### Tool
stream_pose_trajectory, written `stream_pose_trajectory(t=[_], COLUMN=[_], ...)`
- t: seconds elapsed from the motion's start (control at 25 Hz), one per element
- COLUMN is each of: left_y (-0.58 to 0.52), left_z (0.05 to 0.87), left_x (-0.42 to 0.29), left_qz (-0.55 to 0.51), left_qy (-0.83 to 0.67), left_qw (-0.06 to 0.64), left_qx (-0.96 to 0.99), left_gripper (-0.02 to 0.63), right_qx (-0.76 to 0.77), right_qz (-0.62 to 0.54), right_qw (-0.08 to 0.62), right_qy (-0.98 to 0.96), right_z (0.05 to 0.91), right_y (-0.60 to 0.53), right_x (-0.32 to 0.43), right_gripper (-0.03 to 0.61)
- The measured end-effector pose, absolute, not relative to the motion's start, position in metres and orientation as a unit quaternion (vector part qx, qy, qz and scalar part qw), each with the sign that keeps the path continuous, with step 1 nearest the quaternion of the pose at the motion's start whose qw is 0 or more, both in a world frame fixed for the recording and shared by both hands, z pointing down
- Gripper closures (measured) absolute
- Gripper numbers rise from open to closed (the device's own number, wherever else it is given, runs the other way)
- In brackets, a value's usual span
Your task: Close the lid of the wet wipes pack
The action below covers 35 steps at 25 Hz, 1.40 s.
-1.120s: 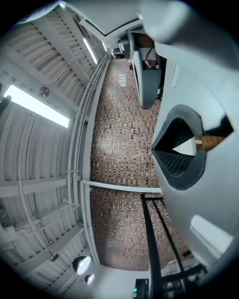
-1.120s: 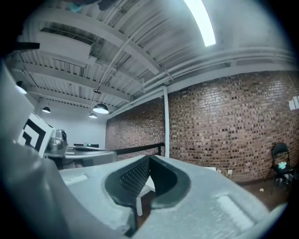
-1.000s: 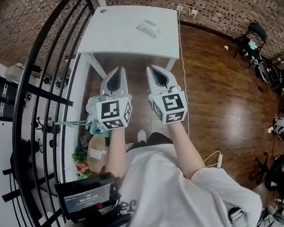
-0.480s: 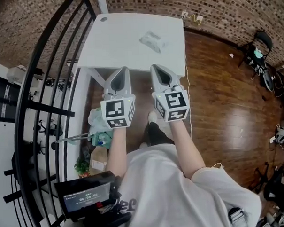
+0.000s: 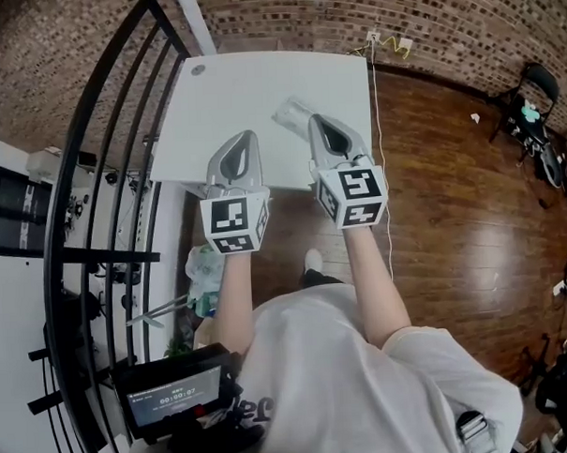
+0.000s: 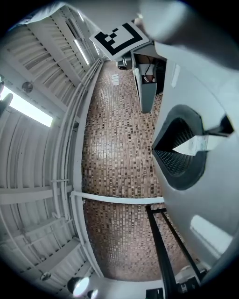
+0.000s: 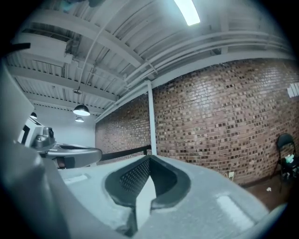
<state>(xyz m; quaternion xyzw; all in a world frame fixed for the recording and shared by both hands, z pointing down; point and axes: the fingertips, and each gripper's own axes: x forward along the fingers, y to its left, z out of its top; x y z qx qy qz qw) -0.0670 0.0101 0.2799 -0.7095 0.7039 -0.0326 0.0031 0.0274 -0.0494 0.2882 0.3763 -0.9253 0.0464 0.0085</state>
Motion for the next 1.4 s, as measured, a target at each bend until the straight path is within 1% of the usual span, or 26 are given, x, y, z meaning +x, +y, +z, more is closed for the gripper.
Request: stream_pose_trajectory(t=[0.12, 0.32, 0.4, 0.56, 0.68, 0.8, 0.88, 1.0, 1.12, 1.4], left_y=[-0.009, -0.071, -0.078, -0.082, -0.114, -0.166, -0.188, -0.202, -0.224, -0.261], left_z=[0.278, 0.307, 0.308, 0.309, 0.319, 0.325, 0.324, 0.328, 0.346, 0.397], left_x=[-0.063, -0.086, -0.083, -0.073, -0.098, -0.140, -0.153, -0.143, -0.137, -0.111], left_qz=[-0.038, -0.042, -0.040, -0.036, -0.036, -0.037, -0.034, -0.040, -0.042, -0.074], left_qy=[0.701, 0.692, 0.687, 0.679, 0.669, 0.651, 0.637, 0.611, 0.582, 0.527], left_qw=[0.002, -0.026, -0.026, -0.032, -0.043, -0.046, -0.047, -0.045, -0.061, -0.112], left_qx=[-0.712, -0.720, -0.725, -0.733, -0.741, -0.757, -0.768, -0.789, -0.810, -0.839], left_gripper=[0.598, 0.598, 0.598, 0.598, 0.598, 0.598, 0.598, 0.598, 0.598, 0.598], right_qx=[0.396, 0.362, 0.376, 0.417, 0.447, 0.476, 0.486, 0.498, 0.507, 0.478], right_qz=[0.075, 0.051, 0.064, 0.085, 0.093, 0.097, 0.096, 0.094, 0.095, 0.134], right_qw=[0.011, 0.041, 0.046, 0.054, 0.065, 0.077, 0.084, 0.088, 0.102, 0.181], right_qy=[-0.915, -0.930, -0.923, -0.903, -0.887, -0.871, -0.865, -0.857, -0.850, -0.849], right_z=[0.290, 0.316, 0.325, 0.328, 0.338, 0.348, 0.351, 0.353, 0.367, 0.437], right_y=[-0.074, -0.094, -0.103, -0.125, -0.164, -0.216, -0.236, -0.243, -0.249, -0.261], right_x=[0.033, -0.023, -0.017, 0.019, 0.017, -0.010, -0.022, -0.022, -0.030, -0.030], right_gripper=[0.594, 0.594, 0.594, 0.594, 0.594, 0.594, 0.594, 0.594, 0.594, 0.594])
